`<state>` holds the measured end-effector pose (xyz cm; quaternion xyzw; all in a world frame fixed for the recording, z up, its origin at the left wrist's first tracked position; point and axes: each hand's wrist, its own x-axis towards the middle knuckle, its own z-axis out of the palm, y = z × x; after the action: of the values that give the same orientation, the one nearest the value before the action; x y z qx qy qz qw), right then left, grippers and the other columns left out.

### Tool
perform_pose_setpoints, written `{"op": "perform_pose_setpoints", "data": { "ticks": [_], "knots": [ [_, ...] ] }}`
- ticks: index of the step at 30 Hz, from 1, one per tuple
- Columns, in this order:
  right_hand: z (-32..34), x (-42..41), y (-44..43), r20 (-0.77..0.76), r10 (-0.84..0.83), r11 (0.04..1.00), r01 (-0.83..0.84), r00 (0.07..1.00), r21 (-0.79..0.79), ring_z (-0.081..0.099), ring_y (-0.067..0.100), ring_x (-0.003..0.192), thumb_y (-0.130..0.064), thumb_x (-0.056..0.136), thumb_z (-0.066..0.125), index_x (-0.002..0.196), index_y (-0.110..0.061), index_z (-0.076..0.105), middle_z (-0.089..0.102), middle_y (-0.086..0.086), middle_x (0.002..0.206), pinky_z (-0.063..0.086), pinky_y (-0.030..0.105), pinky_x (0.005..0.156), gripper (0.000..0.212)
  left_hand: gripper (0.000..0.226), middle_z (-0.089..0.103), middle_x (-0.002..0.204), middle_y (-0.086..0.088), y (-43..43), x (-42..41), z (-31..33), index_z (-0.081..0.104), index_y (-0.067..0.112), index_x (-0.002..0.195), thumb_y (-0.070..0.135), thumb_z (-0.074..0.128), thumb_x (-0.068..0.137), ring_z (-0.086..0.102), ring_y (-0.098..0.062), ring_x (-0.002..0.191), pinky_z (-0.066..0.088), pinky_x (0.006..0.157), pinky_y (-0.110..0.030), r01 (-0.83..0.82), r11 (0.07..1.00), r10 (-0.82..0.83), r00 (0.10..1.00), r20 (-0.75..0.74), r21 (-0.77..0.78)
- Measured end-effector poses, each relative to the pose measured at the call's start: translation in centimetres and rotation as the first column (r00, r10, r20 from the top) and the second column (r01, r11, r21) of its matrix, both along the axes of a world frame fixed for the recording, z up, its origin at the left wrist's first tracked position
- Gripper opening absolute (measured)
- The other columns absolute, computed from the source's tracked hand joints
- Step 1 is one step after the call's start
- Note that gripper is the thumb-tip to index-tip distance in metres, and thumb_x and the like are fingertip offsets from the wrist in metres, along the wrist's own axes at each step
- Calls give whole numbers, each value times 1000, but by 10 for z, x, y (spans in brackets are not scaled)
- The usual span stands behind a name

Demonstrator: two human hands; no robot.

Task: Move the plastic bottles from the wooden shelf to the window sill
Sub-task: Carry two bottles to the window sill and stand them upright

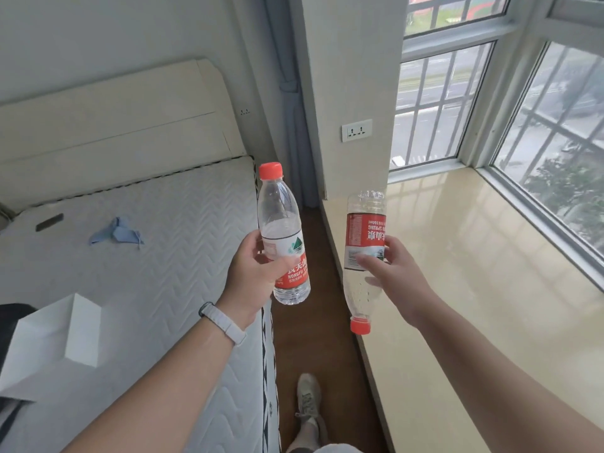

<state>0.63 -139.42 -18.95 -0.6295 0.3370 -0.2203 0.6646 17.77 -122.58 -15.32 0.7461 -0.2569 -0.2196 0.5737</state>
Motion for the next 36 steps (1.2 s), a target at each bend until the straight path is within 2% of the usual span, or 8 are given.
{"op": "perform_pose_setpoints", "data": {
  "ticks": [6, 10, 13, 18, 23, 33, 36],
  "knots": [
    [-6, 60, -27, -71, -18, 1000, 18, 997, -9, 67, 15, 101, -29, 87, 72, 114, -40, 53, 67, -5, 113, 54, 36, 86, 34, 52, 71, 118, 8, -38, 73, -23, 60, 26, 128, 18, 83, 82, 68, -17, 108, 59, 87, -35, 64, 997, -67, 995, -70, -41],
    [3, 107, -44, -148, -20, 1000, 17, 989, -25, 66, 17, 104, -28, 89, 70, 125, -30, 50, 65, -3, 116, 52, 42, 92, 42, 55, 72, 115, 12, -64, 130, -33, 61, 29, 128, 20, 85, 80, 69, -10, 104, 59, 83, -29, 94, 993, -101, 990, -102, -73],
    [9, 140, -60, -172, -59, 998, 53, 983, -36, 66, 18, 104, -26, 87, 71, 125, -27, 51, 66, -1, 114, 52, 44, 94, 43, 55, 71, 115, 13, -82, 170, -36, 60, 29, 128, 20, 85, 80, 69, -6, 101, 58, 78, -22, 113, 990, -123, 985, -122, -86],
    [10, 178, -83, -207, -115, 993, 106, 972, -53, 67, 17, 103, -39, 69, 70, 118, -30, 56, 68, -2, 113, 53, 46, 94, 52, 53, 73, 114, 9, -115, 225, -45, 62, 28, 123, 17, 87, 77, 70, -10, 103, 59, 89, -37, 130, 986, -143, 980, -136, -100],
    [2, 199, -105, -212, -151, 989, 148, 966, -30, 67, 17, 104, -40, 69, 71, 122, -28, 55, 67, -1, 115, 52, 46, 95, 56, 53, 72, 111, 14, -141, 249, -51, 61, 32, 123, 23, 87, 78, 69, -1, 96, 58, 85, -31, 183, 981, -190, 973, -132, -67],
    [-25, 215, -171, -200, -251, 963, 265, 947, 42, 68, 17, 103, -37, 70, 72, 121, -31, 55, 68, -1, 114, 53, 45, 93, 54, 49, 71, 112, 13, -225, 275, -67, 62, 34, 119, 21, 86, 79, 68, -8, 102, 57, 80, -27, 275, 961, -275, 942, -192, -30],
    [-38, 219, -203, -176, -299, 945, 317, 938, 83, 68, 16, 102, -32, 75, 74, 117, -32, 56, 68, -1, 113, 53, 45, 93, 45, 48, 71, 111, 15, -265, 281, -69, 61, 36, 119, 21, 85, 79, 68, -4, 100, 57, 81, -27, 314, 949, -310, 930, -198, -9]
  ]
}}
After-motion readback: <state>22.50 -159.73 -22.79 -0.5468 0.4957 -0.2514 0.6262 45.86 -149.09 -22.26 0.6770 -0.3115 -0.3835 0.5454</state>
